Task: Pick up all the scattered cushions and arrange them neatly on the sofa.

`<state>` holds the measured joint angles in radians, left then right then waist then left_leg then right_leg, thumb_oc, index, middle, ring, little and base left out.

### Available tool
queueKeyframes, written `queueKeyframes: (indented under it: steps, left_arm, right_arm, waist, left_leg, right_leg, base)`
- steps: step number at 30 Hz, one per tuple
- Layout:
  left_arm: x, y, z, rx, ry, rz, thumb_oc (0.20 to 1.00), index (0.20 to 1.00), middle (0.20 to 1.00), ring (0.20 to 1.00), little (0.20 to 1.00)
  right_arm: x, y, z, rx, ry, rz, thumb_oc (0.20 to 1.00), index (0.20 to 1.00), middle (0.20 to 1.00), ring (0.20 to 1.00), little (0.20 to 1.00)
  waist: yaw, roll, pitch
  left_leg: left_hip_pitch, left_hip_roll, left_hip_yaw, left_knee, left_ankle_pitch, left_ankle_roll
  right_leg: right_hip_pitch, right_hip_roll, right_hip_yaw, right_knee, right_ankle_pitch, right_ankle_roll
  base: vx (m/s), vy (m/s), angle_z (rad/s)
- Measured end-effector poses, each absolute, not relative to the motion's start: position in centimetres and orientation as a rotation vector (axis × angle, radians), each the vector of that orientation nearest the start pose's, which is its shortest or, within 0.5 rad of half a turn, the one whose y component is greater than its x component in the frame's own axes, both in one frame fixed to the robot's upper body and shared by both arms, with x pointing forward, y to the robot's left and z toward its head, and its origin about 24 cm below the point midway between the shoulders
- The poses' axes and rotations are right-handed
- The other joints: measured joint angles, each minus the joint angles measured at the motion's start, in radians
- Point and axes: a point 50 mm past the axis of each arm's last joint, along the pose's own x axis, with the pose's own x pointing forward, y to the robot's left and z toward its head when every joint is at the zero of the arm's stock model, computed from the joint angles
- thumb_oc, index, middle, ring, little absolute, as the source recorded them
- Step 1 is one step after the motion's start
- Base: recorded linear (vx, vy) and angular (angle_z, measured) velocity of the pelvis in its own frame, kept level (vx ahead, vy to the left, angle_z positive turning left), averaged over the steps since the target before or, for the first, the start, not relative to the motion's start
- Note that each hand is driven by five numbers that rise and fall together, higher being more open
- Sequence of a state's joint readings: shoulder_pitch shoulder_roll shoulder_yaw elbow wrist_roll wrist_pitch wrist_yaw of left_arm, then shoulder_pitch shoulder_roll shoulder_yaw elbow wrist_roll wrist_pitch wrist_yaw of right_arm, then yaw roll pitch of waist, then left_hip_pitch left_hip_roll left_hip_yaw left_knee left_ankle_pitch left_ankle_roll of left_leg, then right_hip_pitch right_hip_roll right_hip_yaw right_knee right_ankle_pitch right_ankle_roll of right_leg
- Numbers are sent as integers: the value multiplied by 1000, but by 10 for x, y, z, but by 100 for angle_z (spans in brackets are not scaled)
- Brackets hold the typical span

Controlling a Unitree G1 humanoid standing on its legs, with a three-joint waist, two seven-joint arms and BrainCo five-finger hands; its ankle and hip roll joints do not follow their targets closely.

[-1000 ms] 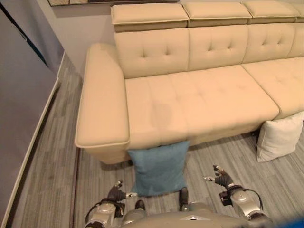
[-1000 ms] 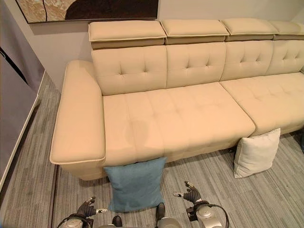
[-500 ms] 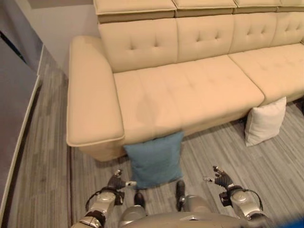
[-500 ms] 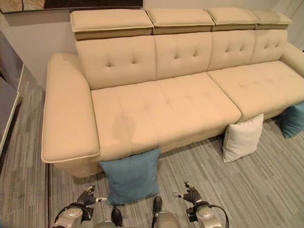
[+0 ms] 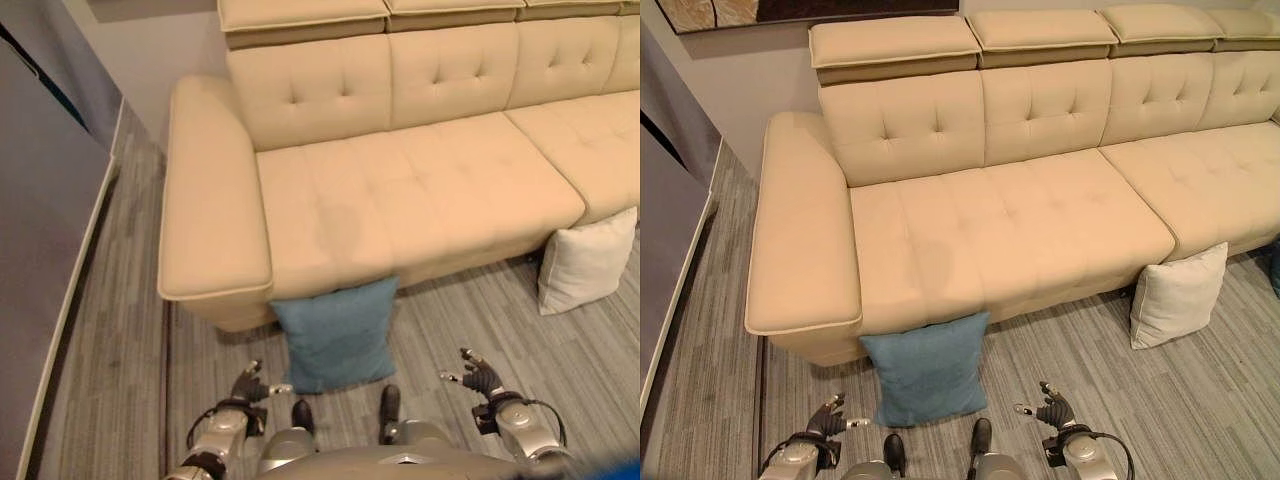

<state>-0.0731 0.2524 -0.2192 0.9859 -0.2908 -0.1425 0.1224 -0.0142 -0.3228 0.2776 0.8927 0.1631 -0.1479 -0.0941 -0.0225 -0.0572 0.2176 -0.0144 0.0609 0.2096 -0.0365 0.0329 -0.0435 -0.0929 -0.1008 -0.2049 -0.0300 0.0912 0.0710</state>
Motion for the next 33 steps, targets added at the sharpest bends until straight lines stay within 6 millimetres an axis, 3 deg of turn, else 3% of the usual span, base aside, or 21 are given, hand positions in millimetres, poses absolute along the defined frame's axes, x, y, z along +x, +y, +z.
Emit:
queueKeyframes:
  steps: [1,2,5,6,10,11,13,14,15,17,18,25,27,29,30,33]
  left_arm:
    - [190,216,-113,137,718,153,1000,1000,1000,1000,1000]
    - [226,214,-89,112,573,165,1000,1000,1000,1000,1000]
    - [276,214,-52,103,424,188,1000,1000,1000,1000,1000]
    - [292,215,-35,127,366,183,1000,1000,1000,1000,1000]
    - [323,210,1,143,236,204,1000,1000,1000,1000,1000]
    - [326,209,4,134,227,207,1000,1000,1000,1000,1000]
    - [337,206,19,135,180,229,1000,1000,1000,1000,1000]
    - [345,205,31,134,145,231,1000,1000,1000,1000,1000]
    - [360,202,56,151,72,236,1000,1000,1000,1000,1000]
    - [370,201,77,162,15,241,1000,1000,1000,1000,1000]
    - [379,201,97,173,-41,241,1000,1000,1000,1000,1000]
    - [393,197,156,194,-225,280,1000,1000,1000,1000,1000]
    - [395,196,163,192,-241,293,1000,1000,1000,1000,1000]
    - [396,198,170,195,-256,306,1000,1000,1000,1000,1000]
    - [398,200,182,202,-283,312,1000,1000,1000,1000,1000]
    - [402,201,209,216,-349,317,1000,1000,1000,1000,1000]
  right_arm:
    - [175,-226,-113,-294,721,-43,1000,1000,1000,1000,1000]
    - [204,-224,-97,-298,627,-65,1000,1000,1000,1000,1000]
    - [253,-221,-63,-296,471,-99,1000,1000,1000,1000,1000]
    - [274,-217,-44,-289,386,-106,1000,1000,1000,1000,1000]
    - [313,-213,1,-308,206,-144,1000,1000,1000,1000,1000]
    - [318,-212,9,-314,177,-151,1000,1000,1000,1000,1000]
    - [331,-215,31,-328,102,-187,1000,1000,1000,1000,1000]
    - [338,-218,42,-339,66,-206,1000,1000,1000,1000,1000]
    - [352,-220,68,-352,-11,-242,1000,1000,1000,1000,1000]
    - [362,-223,92,-357,-80,-270,1000,1000,1000,1000,1000]
    - [371,-221,113,-334,-137,-286,1000,1000,1000,1000,1000]
    - [380,-238,154,-392,-245,-360,1000,1000,1000,1000,1000]
    - [381,-243,162,-406,-254,-381,1000,1000,1000,1000,1000]
    - [386,-242,181,-409,-300,-387,1000,1000,1000,1000,1000]
    - [390,-242,202,-422,-348,-393,1000,1000,1000,1000,1000]
    - [394,-243,221,-421,-380,-405,1000,1000,1000,1000,1000]
  waist:
    - [1,6,23]
    - [7,2,73]
    - [-13,7,174]
    - [-16,18,208]
    - [-27,24,270]
    - [-29,23,270]
    - [-26,19,267]
    - [-27,20,267]
    - [-33,17,278]
    - [-35,17,298]
    - [-35,15,315]
    - [-41,27,316]
    - [-38,27,317]
    - [-39,28,317]
    - [-38,28,317]
    - [-34,29,318]
  left_leg:
    - [-37,3,-7,26,0,1]
    - [-183,-3,-12,135,-18,15]
    - [-352,-8,-27,242,-29,24]
    - [-426,-8,-34,291,-35,28]
    - [-605,1,-51,398,-52,35]
    - [-645,1,-57,437,-65,39]
    - [-749,8,-56,502,-80,43]
    - [-808,8,-58,533,-81,43]
    - [-915,8,-64,598,-84,42]
    - [-993,9,-75,659,-104,45]
    - [-1034,13,-79,692,-112,43]
    - [-1201,23,-77,792,-139,45]
    - [-1242,24,-73,815,-144,47]
    - [-1294,31,-65,856,-159,52]
    - [-1343,39,-57,885,-168,55]
    - [-1411,42,-57,932,-178,52]
  right_leg:
    - [-30,-6,-2,35,-8,-5]
    - [-178,-22,1,150,-25,2]
    - [-336,-51,3,249,-37,-13]
    - [-400,-57,1,286,-42,-28]
    - [-580,-78,18,406,-72,-21]
    - [-619,-81,25,442,-86,-41]
    - [-728,-89,32,518,-106,-43]
    - [-786,-95,34,556,-109,-48]
    - [-896,-108,36,632,-125,-71]
    - [-972,-112,40,689,-145,-87]
    - [-1013,-112,42,718,-151,-93]
    - [-1186,-114,62,811,-175,-105]
    - [-1233,-112,74,834,-177,-108]
    - [-1291,-110,86,868,-183,-115]
    - [-1348,-111,98,899,-192,-118]
    - [-1419,-111,107,945,-198,-117]
  base:
    - [-356,-6,19]
    - [-218,-23,18]
    - [-168,-19,19]
    - [-140,-18,15]
    - [-71,-26,10]
    - [-100,-43,12]
    - [-70,-44,6]
    - [-69,-14,18]
    - [-30,-4,24]
    - [-15,1,11]
    - [-9,-2,-4]
    - [40,4,-3]
    - [51,1,-3]
    - [60,-33,-10]
    - [57,-29,-10]
    - [32,-10,-1]
